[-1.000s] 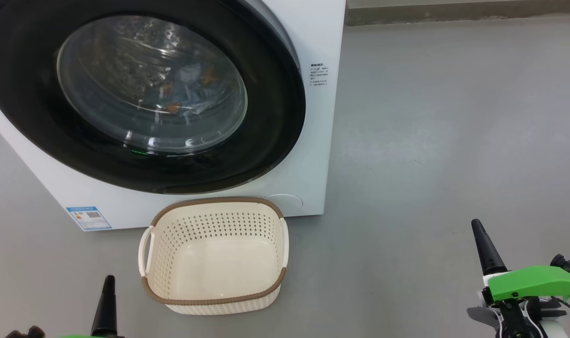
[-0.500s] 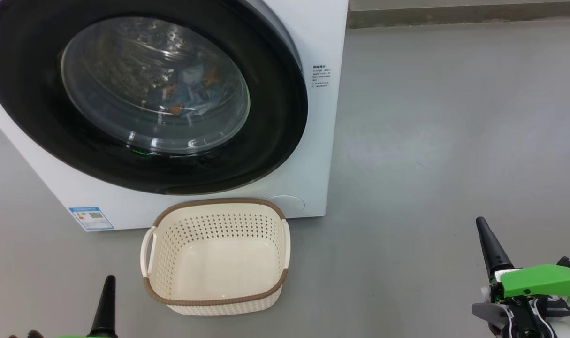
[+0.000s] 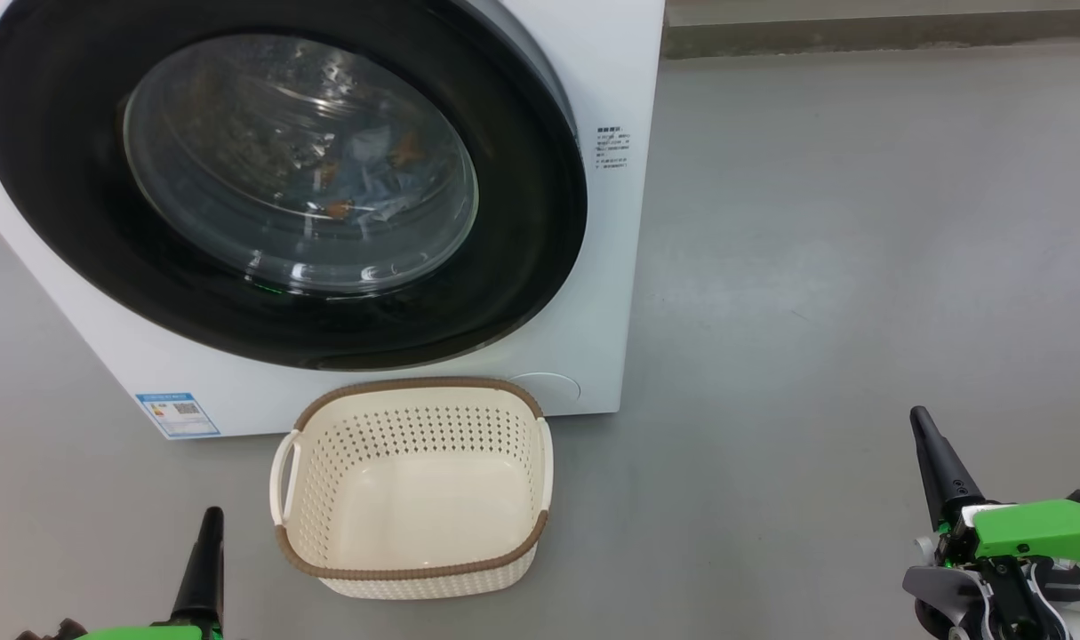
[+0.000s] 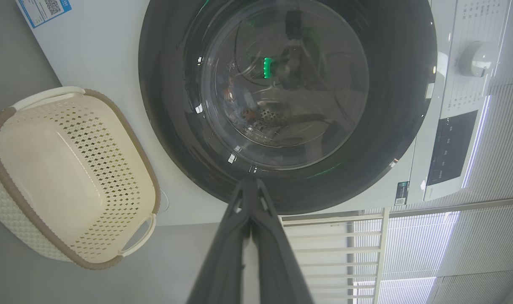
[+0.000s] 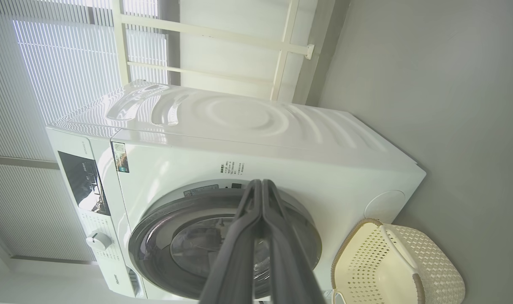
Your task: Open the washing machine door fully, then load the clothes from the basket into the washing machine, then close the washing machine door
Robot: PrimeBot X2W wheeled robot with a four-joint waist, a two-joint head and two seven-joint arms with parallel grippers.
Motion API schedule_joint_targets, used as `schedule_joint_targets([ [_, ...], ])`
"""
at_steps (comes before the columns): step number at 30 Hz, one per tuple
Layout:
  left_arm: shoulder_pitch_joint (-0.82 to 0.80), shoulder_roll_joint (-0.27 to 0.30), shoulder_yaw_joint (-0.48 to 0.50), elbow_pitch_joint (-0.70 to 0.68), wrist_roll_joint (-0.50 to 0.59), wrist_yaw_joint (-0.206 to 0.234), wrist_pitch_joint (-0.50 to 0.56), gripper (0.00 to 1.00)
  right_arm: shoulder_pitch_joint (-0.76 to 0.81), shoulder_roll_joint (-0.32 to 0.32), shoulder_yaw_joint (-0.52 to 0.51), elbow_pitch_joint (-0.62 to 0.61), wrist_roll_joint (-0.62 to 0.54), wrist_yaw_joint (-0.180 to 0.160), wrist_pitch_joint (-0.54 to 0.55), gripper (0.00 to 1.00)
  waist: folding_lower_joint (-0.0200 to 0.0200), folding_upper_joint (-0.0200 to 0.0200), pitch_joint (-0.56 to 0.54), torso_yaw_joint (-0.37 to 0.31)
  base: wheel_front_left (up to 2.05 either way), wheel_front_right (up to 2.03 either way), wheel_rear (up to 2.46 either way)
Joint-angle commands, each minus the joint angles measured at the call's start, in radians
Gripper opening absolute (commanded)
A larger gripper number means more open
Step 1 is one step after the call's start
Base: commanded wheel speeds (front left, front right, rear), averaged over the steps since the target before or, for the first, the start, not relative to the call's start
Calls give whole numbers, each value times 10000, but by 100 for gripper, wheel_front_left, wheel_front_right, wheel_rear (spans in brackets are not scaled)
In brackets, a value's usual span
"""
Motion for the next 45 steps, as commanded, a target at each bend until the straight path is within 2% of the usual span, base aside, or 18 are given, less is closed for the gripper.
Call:
schedule_joint_targets([
  [1, -434, 106, 327, -324, -266, 6, 109, 0, -58, -38, 131, -338, 223, 17, 105, 0, -1, 0, -5, 5, 0, 0, 0],
  [12, -526, 29, 455, -386, -1352, 6, 432, 0, -24, 15, -85, -448, 1187, 17, 429, 0, -1, 0, -52, 50, 0, 0, 0],
  [45, -527, 28, 456, -385, -1358, 5, 434, 0, -26, 32, -110, -447, 1173, 17, 449, 0, -1, 0, -52, 50, 0, 0, 0],
])
